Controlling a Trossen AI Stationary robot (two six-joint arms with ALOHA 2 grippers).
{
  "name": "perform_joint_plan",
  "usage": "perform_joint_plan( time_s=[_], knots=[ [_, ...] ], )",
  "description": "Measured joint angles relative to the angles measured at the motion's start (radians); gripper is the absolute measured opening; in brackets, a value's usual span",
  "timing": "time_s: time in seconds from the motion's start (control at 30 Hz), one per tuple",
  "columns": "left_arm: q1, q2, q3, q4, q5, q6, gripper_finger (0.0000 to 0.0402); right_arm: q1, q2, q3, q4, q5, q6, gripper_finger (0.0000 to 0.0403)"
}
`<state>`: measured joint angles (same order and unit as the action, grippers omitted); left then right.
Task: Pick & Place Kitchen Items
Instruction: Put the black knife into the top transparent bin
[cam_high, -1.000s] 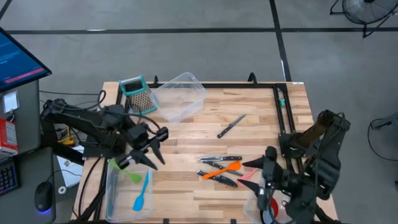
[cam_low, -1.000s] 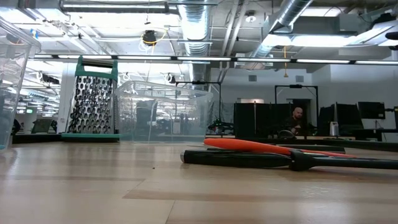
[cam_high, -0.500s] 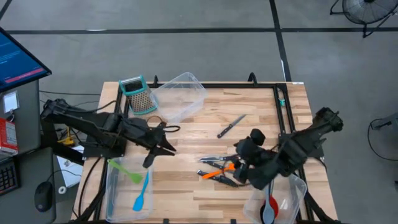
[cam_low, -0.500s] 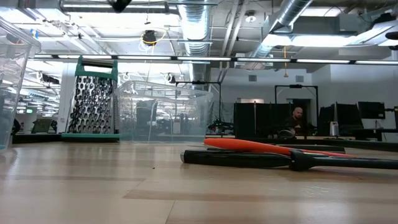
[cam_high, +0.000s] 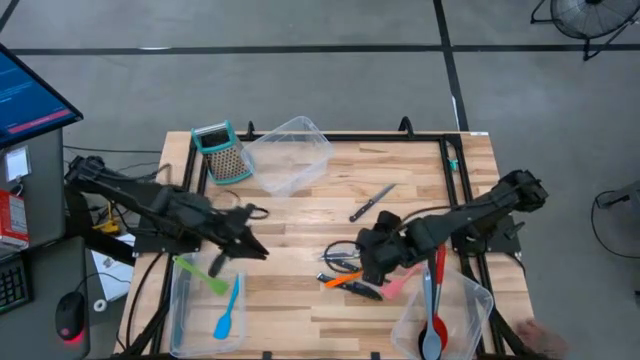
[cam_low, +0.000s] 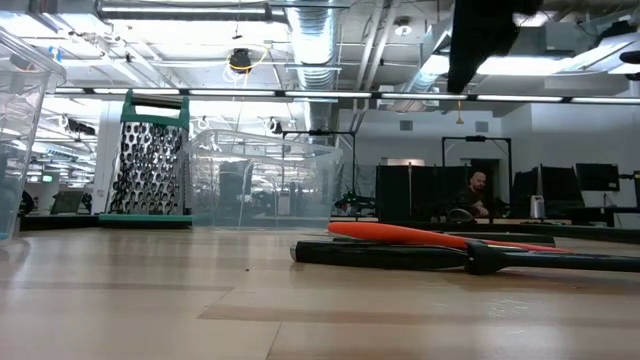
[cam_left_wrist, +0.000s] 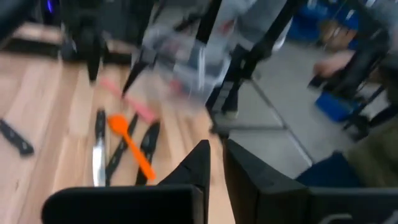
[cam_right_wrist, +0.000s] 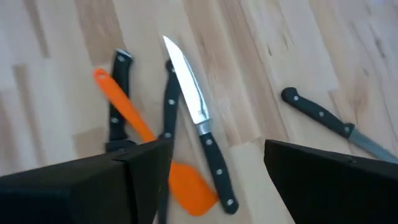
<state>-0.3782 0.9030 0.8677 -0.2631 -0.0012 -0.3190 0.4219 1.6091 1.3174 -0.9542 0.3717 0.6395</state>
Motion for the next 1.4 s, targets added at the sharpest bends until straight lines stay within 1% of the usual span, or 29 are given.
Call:
perform_joint_plan(
  time_s=[0.13,0.27,0.47,0.63,0.73,0.87,0.93,1.03,1.17,1.27,1.33,1.4],
  knots=[
    [-0.041,-0.123,0.000,-0.002,-0.057,-0.001,0.0007,-0.044,0.000,-0.083,0.063,-0.048,-0.085,0.0249],
    [-0.077,-0.224,0.001,0.001,-0.079,0.000,0.0004,-0.081,-0.001,-0.174,0.137,-0.117,-0.108,0.0249],
    [-0.102,-0.312,0.001,-0.001,-0.086,0.043,0.0004,-0.127,-0.001,-0.278,0.242,-0.136,-0.130,0.0249],
    [-0.102,-0.336,0.001,-0.002,-0.086,0.058,0.0004,-0.145,-0.001,-0.331,0.336,-0.137,-0.200,0.0249],
    [-0.102,-0.334,0.001,-0.005,-0.085,0.058,0.0004,-0.148,0.004,-0.344,0.352,-0.139,-0.232,0.0249],
    [-0.101,-0.332,0.000,-0.008,-0.080,0.059,0.0004,-0.151,0.051,-0.347,0.361,-0.177,-0.267,0.0249],
    [-0.101,-0.332,0.000,-0.008,-0.080,0.060,0.0004,-0.151,0.097,-0.342,0.398,-0.212,-0.282,0.0249],
    [-0.101,-0.333,0.000,-0.008,-0.080,0.060,0.0004,-0.154,0.166,-0.346,0.387,-0.221,-0.277,0.0249],
    [-0.101,-0.333,0.000,-0.010,-0.080,0.054,0.0004,-0.167,0.205,-0.339,0.387,-0.251,-0.276,0.0245],
    [-0.101,-0.333,0.000,-0.010,-0.080,0.054,0.0004,-0.175,0.209,-0.338,0.384,-0.263,-0.275,0.0215],
    [-0.101,-0.333,0.000,-0.010,-0.080,0.054,0.0004,-0.183,0.208,-0.339,0.389,-0.274,-0.275,0.0175],
    [-0.101,-0.333,0.000,-0.010,-0.080,0.054,0.0004,-0.194,0.195,-0.342,0.394,-0.302,-0.275,0.0125]
  ],
)
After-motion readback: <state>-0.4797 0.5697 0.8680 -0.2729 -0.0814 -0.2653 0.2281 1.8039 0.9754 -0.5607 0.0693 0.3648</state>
